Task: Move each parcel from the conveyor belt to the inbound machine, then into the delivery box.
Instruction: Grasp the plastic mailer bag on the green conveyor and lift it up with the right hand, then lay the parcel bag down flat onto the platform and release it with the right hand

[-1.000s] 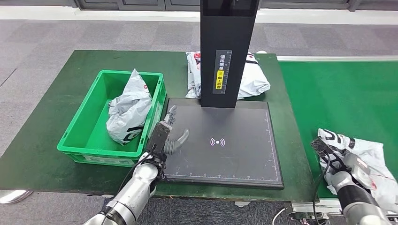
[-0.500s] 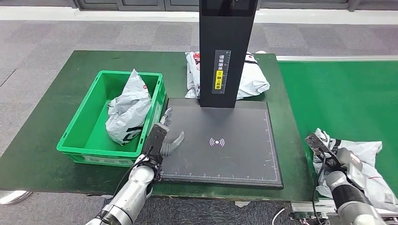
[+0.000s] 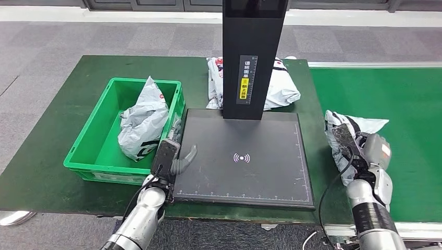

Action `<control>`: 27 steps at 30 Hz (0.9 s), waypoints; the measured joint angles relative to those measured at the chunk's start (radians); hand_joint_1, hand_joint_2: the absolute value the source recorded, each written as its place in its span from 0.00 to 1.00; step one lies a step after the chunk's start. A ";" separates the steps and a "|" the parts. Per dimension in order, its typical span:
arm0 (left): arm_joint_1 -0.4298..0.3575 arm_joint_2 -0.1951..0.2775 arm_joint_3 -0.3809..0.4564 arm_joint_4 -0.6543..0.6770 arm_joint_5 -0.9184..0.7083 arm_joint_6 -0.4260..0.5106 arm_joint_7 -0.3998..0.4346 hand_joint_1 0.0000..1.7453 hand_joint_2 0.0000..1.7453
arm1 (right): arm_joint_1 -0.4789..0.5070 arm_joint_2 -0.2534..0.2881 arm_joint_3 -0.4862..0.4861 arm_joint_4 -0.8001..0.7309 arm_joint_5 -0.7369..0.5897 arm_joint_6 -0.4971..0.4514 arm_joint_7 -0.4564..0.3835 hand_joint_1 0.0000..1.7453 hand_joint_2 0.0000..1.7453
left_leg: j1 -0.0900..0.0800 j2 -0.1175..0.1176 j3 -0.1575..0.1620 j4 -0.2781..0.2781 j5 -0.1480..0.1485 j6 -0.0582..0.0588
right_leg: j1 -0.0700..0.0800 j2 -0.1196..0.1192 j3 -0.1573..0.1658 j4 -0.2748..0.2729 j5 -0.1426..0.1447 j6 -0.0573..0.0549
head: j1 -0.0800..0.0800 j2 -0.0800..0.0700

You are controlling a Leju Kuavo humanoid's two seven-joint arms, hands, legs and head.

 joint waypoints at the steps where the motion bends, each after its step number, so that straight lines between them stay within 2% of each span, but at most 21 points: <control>1: 0.001 0.000 0.001 -0.002 0.000 0.002 -0.001 0.00 1.00 | 0.005 0.003 0.002 -0.012 -0.014 -0.005 -0.018 1.00 1.00 | 0.000 0.000 0.000 0.000 0.000 0.000 | 0.000 0.000 0.000 0.000 0.000 0.000 | 0.000 0.000; 5: 0.003 0.001 0.008 -0.011 0.000 0.015 -0.014 0.00 1.00 | 0.031 0.022 0.032 -0.117 -0.126 -0.002 -0.124 1.00 1.00 | 0.000 0.001 -0.001 0.000 0.000 0.000 | 0.000 0.000 -0.001 0.000 0.000 0.000 | 0.000 0.000; 9: -0.001 0.001 0.011 -0.015 -0.001 0.019 -0.023 0.00 1.00 | 0.039 0.056 0.131 -0.273 -0.179 0.094 -0.126 1.00 1.00 | 0.001 0.002 -0.001 0.000 0.000 -0.001 | 0.001 0.002 -0.003 0.001 0.000 0.000 | 0.000 0.000; 13: -0.022 0.000 0.011 -0.012 -0.002 0.012 -0.031 0.00 1.00 | -0.006 0.090 0.261 -0.346 -0.214 0.171 -0.109 1.00 1.00 | 0.002 0.002 -0.001 0.000 0.002 -0.002 | 0.002 0.002 -0.003 0.001 0.000 0.000 | 0.000 0.000; 20: -0.078 -0.020 0.011 0.023 -0.006 0.009 -0.043 0.00 1.00 | -0.091 0.163 0.475 -0.319 -0.301 0.221 -0.130 1.00 1.00 | 0.002 0.001 -0.001 0.000 0.003 -0.002 | 0.002 0.002 -0.003 0.001 0.001 -0.001 | 0.000 0.000; 27: -0.126 -0.028 0.011 0.077 0.000 0.009 -0.061 0.00 1.00 | -0.111 0.214 0.573 -0.241 -0.352 0.258 -0.142 1.00 1.00 | 0.002 0.000 -0.002 0.000 0.002 -0.002 | 0.002 0.000 -0.003 0.001 0.000 -0.001 | 0.000 0.000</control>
